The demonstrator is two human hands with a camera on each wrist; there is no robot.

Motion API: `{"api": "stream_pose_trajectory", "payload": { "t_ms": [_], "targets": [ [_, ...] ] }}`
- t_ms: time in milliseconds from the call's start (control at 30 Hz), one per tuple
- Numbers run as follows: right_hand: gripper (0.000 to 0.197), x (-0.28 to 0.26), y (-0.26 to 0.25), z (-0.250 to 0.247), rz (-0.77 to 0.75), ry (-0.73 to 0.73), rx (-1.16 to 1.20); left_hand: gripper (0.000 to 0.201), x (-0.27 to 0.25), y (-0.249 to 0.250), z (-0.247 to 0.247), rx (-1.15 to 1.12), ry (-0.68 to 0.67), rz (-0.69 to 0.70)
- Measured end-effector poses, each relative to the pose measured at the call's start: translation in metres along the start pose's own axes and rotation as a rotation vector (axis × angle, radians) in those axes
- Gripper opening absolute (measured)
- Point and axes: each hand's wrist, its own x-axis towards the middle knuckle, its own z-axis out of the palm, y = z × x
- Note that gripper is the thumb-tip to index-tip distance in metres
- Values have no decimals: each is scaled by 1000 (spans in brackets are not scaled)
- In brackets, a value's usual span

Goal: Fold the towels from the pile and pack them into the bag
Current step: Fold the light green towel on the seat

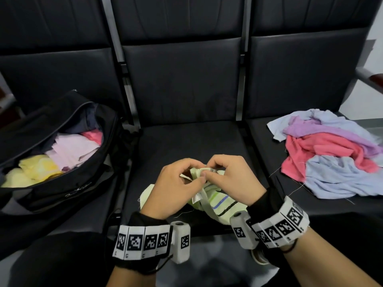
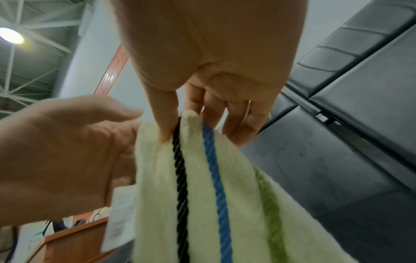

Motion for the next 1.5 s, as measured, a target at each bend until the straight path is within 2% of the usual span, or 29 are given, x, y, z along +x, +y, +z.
{"api": "stream_pose_trajectory", "payload": {
  "t_ms": [133,333,433,533,667,800,867,1000,1200,1300,1500],
  "targets": [
    [17,1,0,5,-7,-14,-61,11,1,-6,-2,85,16,-14],
    [18,-4,1,11,8,-56,-132,18,-1,-12,-5,175,31,32],
    [15,-7,12,9,-8,-143,-194,24,-3,-15,-11,199,168,87],
    [20,-9,30,4,-39,-231,-321,20,-2,-16,-23,170,350,151],
    [35,-6,56,1,-67,-359,-646,17,-1,-13,-44,117,546,166],
    [33,-8,71,-4,-97,-416,-789,30,1,-7,-65,111,715,194],
    [30,-8,73,-11,-128,-356,-798,30,0,-5,-76,112,770,197],
    [19,0,67,-33,-221,-93,-679,21,-1,-8,-98,172,802,167],
    [6,23,41,-62,-200,91,-377,22,10,-11,-116,339,819,72],
    [16,33,26,-72,-210,207,-280,24,16,-7,-122,352,852,77],
    [13,50,6,-79,-260,452,-181,22,26,1,-129,396,867,137]
  ]
}}
